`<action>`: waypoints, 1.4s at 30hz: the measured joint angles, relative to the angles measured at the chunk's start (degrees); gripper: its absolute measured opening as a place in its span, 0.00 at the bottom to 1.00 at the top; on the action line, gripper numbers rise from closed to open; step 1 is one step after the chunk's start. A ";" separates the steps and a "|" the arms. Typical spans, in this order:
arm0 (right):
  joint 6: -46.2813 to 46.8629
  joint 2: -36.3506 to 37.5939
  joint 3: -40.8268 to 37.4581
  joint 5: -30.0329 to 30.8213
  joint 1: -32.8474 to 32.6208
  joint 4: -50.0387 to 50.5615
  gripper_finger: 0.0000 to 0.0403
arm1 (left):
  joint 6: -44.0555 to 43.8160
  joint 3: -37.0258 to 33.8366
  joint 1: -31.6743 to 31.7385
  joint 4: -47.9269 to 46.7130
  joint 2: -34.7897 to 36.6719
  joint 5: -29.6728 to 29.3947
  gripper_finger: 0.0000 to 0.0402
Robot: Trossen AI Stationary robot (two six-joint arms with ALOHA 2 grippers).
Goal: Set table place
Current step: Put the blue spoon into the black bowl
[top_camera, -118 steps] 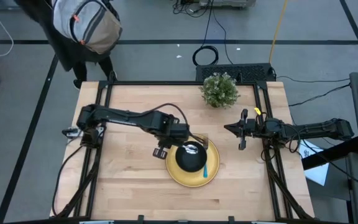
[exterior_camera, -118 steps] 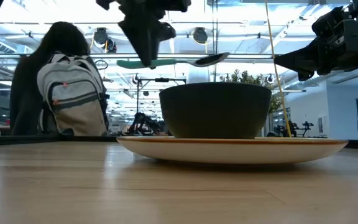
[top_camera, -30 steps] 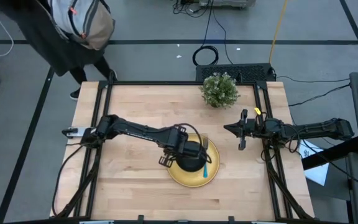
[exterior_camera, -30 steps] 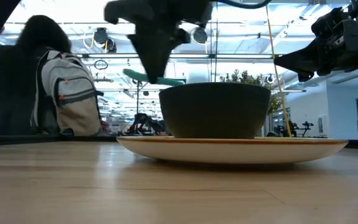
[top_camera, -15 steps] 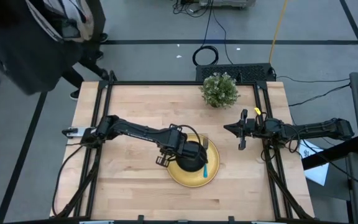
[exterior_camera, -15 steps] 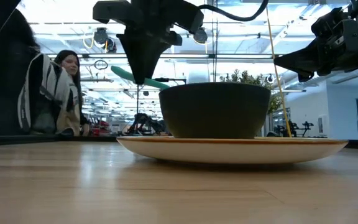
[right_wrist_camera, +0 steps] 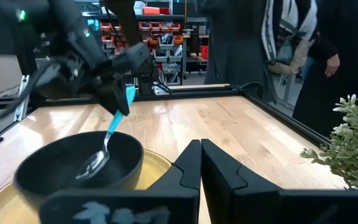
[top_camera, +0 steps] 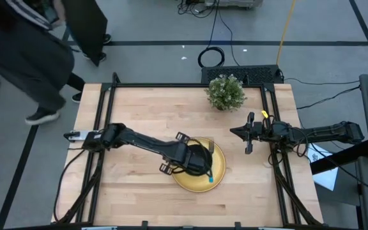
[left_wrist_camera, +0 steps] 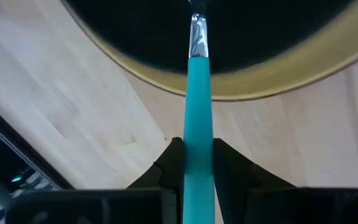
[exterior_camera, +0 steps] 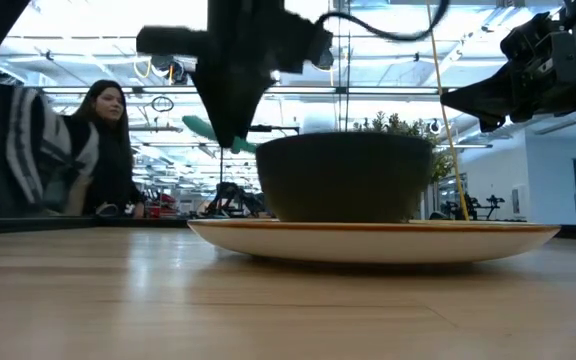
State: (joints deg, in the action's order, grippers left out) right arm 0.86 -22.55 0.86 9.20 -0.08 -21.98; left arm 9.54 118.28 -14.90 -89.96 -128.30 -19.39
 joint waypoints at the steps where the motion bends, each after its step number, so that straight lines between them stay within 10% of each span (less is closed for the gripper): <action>1: 0.00 -0.01 0.00 0.01 0.00 0.02 0.00 | 0.41 0.00 -0.26 -0.01 -0.69 -0.75 0.14; 42: 0.85 -0.06 0.00 0.00 0.00 0.02 0.00 | 4.61 -0.04 -3.04 0.50 -2.68 -20.14 0.14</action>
State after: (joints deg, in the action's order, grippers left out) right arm 1.72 -22.61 0.86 9.20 -0.08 -21.96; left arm 14.16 118.24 -17.94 -89.46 -130.98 -39.53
